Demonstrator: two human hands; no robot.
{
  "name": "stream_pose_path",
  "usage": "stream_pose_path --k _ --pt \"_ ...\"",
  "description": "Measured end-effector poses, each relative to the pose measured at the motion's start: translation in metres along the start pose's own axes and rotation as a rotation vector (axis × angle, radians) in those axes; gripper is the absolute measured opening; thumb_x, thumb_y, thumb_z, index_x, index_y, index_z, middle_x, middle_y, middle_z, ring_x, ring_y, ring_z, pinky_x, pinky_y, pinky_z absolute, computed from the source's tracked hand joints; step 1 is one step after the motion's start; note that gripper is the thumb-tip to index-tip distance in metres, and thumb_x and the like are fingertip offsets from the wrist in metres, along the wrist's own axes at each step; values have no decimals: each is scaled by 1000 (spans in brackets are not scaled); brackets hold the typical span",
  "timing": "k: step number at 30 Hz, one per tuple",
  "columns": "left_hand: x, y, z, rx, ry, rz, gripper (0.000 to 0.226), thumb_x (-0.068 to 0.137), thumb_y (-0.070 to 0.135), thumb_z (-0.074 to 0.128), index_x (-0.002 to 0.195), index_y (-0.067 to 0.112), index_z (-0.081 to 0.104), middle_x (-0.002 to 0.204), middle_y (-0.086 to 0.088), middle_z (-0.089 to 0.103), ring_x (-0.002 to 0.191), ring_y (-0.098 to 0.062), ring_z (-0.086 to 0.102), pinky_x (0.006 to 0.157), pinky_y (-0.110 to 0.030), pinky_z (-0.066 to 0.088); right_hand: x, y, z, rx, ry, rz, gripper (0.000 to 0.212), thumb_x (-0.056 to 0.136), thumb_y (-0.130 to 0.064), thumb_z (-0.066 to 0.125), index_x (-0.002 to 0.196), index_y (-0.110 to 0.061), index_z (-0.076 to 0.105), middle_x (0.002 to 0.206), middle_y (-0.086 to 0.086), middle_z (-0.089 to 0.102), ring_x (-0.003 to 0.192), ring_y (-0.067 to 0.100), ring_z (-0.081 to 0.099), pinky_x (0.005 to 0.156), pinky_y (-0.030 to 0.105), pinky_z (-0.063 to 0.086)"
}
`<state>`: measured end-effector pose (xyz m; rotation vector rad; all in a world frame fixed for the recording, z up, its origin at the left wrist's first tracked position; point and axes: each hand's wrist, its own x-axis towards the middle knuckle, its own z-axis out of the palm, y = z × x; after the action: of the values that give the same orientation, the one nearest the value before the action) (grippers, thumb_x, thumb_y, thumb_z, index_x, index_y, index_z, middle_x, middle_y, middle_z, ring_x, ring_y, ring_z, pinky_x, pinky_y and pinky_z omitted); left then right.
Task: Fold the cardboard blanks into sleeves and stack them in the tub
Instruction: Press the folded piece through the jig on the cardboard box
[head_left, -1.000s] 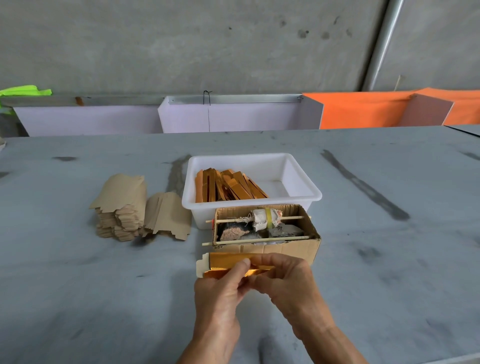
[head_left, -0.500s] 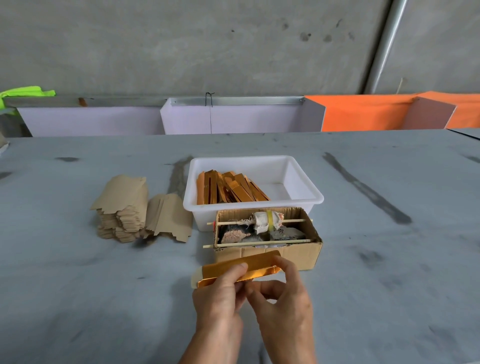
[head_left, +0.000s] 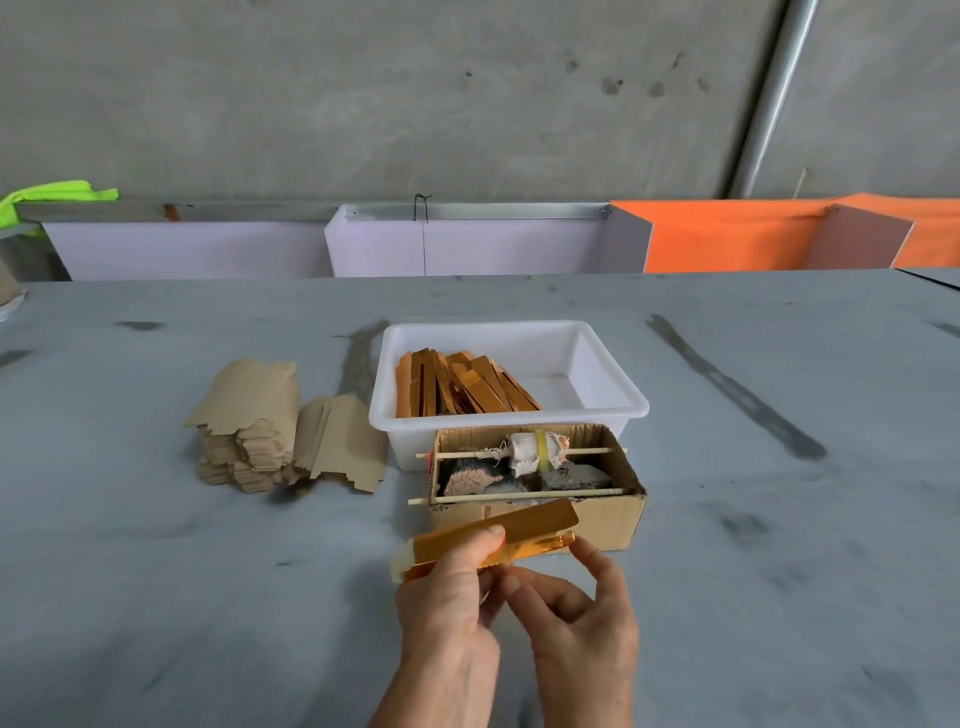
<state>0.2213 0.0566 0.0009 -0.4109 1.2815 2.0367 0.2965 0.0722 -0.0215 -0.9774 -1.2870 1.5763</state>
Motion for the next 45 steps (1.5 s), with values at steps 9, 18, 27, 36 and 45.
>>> stream_pose_path --k 9,18,27,36,45 --pt "2 0 -3 93 -16 -31 36 69 1 75 102 5 61 81 -10 66 62 -18 60 53 -27 41 15 -5 -9 114 -163 -57 50 70 6 76 107 -21 54 67 11 71 65 18 69 60 16 52" --pt "1 -2 -8 174 -32 -86 31 67 3 78 92 5 60 74 -8 57 67 -18 53 56 -29 43 12 2 -15 176 -142 -42 55 68 5 77 115 -12 54 71 15 71 68 22 68 61 21 53" --pt "-3 -13 -12 203 -39 -13 31 61 -3 80 82 11 61 75 -7 61 66 -18 52 57 -29 44 9 0 -19 182 -87 28 29 65 9 76 83 -11 64 57 0 66 50 8 58 48 18 46" --pt "0 -14 -13 192 -64 -37 32 62 -5 79 85 9 61 75 -8 64 66 -18 54 58 -29 45 8 -1 -24 358 -172 299 30 76 17 55 61 -8 64 59 9 59 60 20 55 60 31 39" --pt "-6 -16 -19 201 -168 -56 22 62 13 82 77 9 67 65 -6 64 68 -20 55 57 -29 48 7 -14 -8 482 -111 451 5 63 -7 69 66 -10 71 66 8 70 58 14 64 62 29 39"
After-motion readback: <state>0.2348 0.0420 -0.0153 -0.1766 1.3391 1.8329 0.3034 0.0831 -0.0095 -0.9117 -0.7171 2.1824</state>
